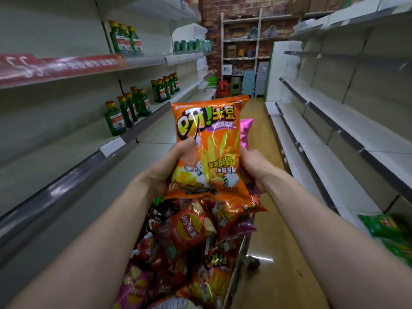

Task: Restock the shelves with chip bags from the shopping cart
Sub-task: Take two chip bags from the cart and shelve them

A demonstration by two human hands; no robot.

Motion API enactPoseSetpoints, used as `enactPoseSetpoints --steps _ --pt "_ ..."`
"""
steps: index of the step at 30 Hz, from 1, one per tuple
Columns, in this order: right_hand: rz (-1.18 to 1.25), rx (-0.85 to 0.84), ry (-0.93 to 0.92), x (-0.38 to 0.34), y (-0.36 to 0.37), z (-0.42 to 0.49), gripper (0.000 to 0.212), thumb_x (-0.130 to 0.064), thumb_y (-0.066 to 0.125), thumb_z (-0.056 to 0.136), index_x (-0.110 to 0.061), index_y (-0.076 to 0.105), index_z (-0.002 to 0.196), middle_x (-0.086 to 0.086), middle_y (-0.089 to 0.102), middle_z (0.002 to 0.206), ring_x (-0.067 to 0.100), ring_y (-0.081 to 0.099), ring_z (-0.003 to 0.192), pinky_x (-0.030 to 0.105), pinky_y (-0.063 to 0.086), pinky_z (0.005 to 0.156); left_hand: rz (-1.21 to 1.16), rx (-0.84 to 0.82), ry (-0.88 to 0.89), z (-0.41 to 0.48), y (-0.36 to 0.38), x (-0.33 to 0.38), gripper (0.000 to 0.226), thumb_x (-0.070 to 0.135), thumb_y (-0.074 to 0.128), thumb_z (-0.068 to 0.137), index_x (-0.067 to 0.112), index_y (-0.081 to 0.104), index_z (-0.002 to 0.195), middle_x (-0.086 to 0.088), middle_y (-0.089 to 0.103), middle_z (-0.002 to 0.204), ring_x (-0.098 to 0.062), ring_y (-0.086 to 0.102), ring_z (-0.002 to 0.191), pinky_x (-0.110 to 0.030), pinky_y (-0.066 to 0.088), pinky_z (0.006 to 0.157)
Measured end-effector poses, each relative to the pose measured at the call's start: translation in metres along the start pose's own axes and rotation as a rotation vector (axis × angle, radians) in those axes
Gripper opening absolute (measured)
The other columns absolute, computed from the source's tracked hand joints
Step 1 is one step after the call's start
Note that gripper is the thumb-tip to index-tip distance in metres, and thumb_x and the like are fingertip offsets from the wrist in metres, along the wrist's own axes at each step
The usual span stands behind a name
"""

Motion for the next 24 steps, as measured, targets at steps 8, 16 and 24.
enactPoseSetpoints --steps 8,16,24 --pt "0.086 0.292 -0.076 -0.015 -0.058 -0.053 0.041 -0.049 0.061 0.09 -0.01 0.064 0.1 0.007 0.071 0.079 0.02 0.065 0.061 0.027 0.053 0.059 0.053 -0.232 0.018 0.021 0.06 0.014 0.067 0.058 0.092 0.024 0.02 0.08 0.078 -0.012 0.075 0.092 -0.024 0.073 0.075 -0.034 0.06 0.064" --pt "0.243 0.59 -0.074 0.005 -0.106 -0.133 0.033 -0.045 0.064 0.09 -0.012 0.063 0.09 0.002 0.071 0.061 0.013 0.065 0.046 0.023 0.05 0.049 0.163 -0.58 -0.045 0.023 0.132 0.018 0.079 0.06 0.091 0.02 0.018 0.078 0.086 -0.013 0.075 0.097 -0.025 0.073 0.08 -0.033 0.059 0.062" --pt "0.281 0.926 -0.037 0.037 -0.139 -0.26 0.039 -0.043 0.064 0.09 -0.005 0.064 0.098 0.008 0.073 0.072 0.021 0.071 0.063 0.032 0.061 0.061 0.18 -0.902 -0.105 -0.016 0.226 -0.008 0.091 0.061 0.091 0.025 0.018 0.071 0.102 -0.013 0.073 0.107 -0.029 0.072 0.09 -0.037 0.06 0.07"
Point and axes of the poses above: each hand's wrist, its own z-axis towards the middle knuckle, its own y-axis out of the palm, x = y × z, the point moved 2 cm from there along z, towards the middle knuckle
